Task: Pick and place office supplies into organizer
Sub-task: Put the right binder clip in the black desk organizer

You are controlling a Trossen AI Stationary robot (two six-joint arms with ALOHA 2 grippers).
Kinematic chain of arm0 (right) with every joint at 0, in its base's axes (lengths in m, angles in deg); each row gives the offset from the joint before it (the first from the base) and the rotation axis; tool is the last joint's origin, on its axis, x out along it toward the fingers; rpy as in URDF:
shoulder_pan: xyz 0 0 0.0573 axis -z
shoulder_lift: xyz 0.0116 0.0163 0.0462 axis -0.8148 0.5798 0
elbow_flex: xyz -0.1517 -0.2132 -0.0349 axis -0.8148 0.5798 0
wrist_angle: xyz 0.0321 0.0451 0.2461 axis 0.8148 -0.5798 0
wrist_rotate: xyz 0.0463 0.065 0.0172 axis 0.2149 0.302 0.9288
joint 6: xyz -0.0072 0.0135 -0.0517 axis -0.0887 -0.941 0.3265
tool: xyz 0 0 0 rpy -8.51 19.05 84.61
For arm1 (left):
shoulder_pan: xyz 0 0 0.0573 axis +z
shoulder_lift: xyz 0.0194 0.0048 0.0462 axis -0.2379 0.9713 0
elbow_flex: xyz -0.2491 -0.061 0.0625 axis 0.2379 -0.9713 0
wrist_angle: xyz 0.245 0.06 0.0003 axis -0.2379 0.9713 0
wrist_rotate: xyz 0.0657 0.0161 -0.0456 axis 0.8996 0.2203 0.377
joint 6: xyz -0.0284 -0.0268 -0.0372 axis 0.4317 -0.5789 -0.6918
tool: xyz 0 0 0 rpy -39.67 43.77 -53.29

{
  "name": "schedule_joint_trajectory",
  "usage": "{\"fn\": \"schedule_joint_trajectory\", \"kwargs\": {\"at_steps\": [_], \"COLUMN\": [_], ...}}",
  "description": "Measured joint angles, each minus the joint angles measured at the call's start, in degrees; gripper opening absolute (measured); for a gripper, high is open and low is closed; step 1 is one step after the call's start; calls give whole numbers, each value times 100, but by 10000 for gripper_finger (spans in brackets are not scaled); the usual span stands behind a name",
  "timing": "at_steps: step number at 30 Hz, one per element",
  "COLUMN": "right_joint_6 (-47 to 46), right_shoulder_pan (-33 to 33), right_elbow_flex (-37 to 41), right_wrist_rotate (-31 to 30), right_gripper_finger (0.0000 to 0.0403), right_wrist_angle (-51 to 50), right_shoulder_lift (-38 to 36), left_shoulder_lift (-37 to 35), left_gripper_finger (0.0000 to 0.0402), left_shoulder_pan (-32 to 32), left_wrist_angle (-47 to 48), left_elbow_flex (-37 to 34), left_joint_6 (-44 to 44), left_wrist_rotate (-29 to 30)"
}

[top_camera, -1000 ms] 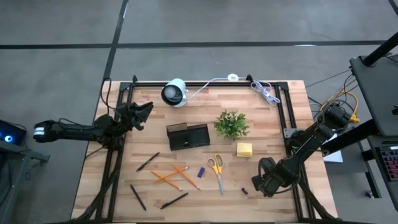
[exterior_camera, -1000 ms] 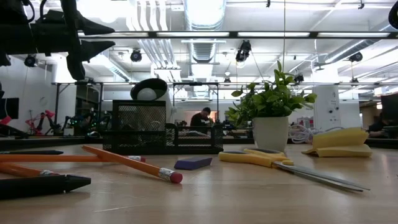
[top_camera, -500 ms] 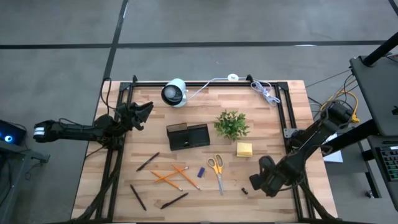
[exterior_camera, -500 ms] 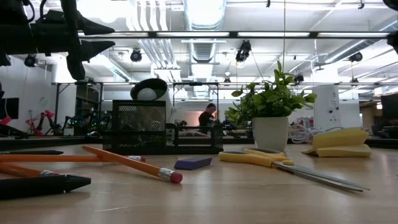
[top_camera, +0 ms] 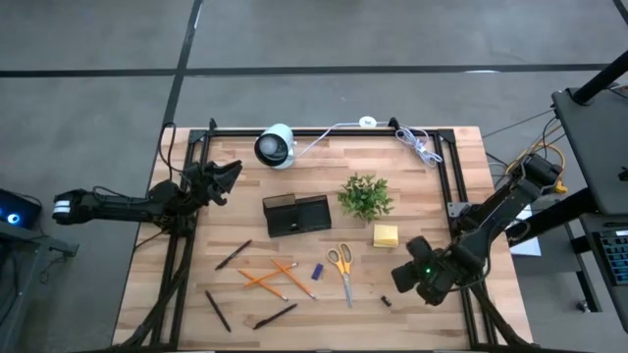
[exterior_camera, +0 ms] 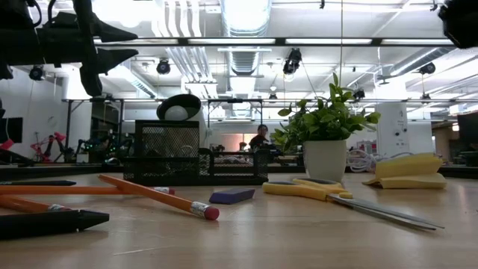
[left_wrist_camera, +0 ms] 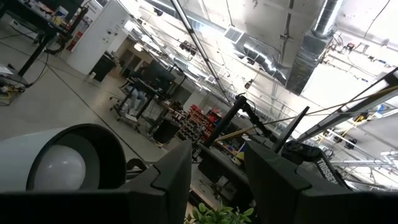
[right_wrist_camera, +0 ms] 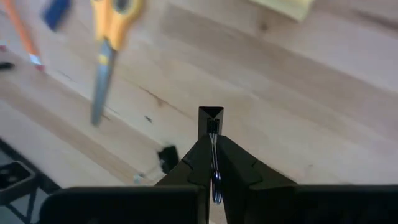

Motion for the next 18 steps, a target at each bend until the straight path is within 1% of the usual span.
{"fn": "schedule_joint_trajectory", "kwargs": {"at_steps": [5, 7, 12, 18], "right_joint_6": [598, 871, 1644, 2956], "right_shoulder_pan": [77, 168, 510, 1096], "right_elbow_flex": [0, -2, -20, -20], "right_wrist_rotate": [-867, -1074, -1136, -1133], "right_gripper_finger": [8, 8, 8, 8], "right_wrist_angle": [311, 415, 561, 1261], "right_shoulder_lift": [-171, -248, -388, -426], "left_shoulder_lift": [0, 0, 0, 0], "left_gripper_finger": [133, 133, 133, 133], "left_shoulder_pan": [0, 0, 1, 1], "left_wrist_angle": [2, 1, 1, 2], "left_elbow_flex": [0, 0, 0, 0], "left_joint_6": [-2, 0, -2, 0], "left_wrist_rotate": [2, 2, 2, 2]}}
